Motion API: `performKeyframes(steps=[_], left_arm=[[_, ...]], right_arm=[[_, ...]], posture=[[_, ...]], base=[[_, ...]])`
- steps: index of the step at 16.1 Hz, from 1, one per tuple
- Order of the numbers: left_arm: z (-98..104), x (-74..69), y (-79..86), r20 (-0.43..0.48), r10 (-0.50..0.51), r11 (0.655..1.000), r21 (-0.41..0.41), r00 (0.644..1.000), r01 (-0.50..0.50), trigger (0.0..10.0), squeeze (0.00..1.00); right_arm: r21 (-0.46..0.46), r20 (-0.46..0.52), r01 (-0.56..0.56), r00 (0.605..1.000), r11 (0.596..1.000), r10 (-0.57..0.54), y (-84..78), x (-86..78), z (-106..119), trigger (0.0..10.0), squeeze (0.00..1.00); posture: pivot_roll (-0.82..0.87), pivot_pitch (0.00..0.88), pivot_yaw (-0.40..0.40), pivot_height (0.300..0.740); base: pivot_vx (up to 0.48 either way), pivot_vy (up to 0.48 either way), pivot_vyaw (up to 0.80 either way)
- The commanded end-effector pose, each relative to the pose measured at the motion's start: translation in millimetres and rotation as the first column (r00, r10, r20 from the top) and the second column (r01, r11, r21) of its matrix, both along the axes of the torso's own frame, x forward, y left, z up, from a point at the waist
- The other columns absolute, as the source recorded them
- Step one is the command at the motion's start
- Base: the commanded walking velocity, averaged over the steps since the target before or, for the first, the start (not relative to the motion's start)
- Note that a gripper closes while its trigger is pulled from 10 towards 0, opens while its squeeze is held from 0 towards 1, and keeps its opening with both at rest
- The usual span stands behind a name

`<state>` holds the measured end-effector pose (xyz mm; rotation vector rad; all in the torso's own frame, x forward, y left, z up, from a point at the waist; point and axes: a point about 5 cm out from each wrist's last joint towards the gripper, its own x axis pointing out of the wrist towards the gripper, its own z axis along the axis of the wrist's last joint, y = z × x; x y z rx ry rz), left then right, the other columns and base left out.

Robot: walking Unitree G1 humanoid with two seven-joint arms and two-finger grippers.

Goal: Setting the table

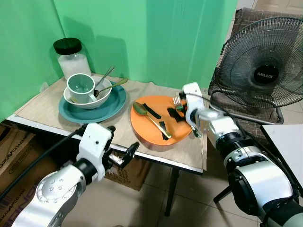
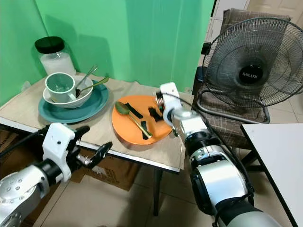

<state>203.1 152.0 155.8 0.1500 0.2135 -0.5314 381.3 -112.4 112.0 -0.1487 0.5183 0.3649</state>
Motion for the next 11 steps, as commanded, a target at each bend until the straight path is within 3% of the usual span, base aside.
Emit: performKeyframes(steps=[1, 2, 6, 11], left_arm=[[3, -1.9, -0.7, 0.007, -0.015, 1.000, 0.005, 1.000, 0.015, 10.0, 0.00], [3, -2.6, -1.0, 0.003, -0.020, 1.000, 0.005, 1.000, 0.020, 10.0, 0.00], [2, -4.2, -1.4, -0.006, -0.037, 0.999, 0.008, 0.999, 0.037, 10.0, 0.00], [1, -4.7, -1.8, -0.008, -0.045, 0.999, 0.008, 0.999, 0.045, 10.0, 0.00]], right_arm=[[-0.009, 0.038, -0.002, 0.999, 1.000, 0.002, 2.7, 5.4, 10, 0.8, 0.00], [-0.021, 0.035, -0.003, 0.999, 1.000, 0.003, 2.5, 4.9, 8, 0.5, 0.00], [-0.060, 0.026, 0.015, 1.000, 0.998, -0.013, -0.3, 2.9, -1, 1.1, 0.00], [-0.079, 0.029, 0.057, 0.998, 0.995, -0.055, -4.0, 3.7, -2, 0.5, 0.00]], posture=[[0.00, 0.000, 0.015, 0.740], [0.00, 0.000, 0.015, 0.740], [0.00, 0.000, 0.019, 0.740], [0.00, 0.000, 0.016, 0.740]], base=[[0.000, 0.000, 0.00], [0.000, 0.000, 0.00], [0.000, 0.000, 0.00], [0.000, 0.000, 0.00]])
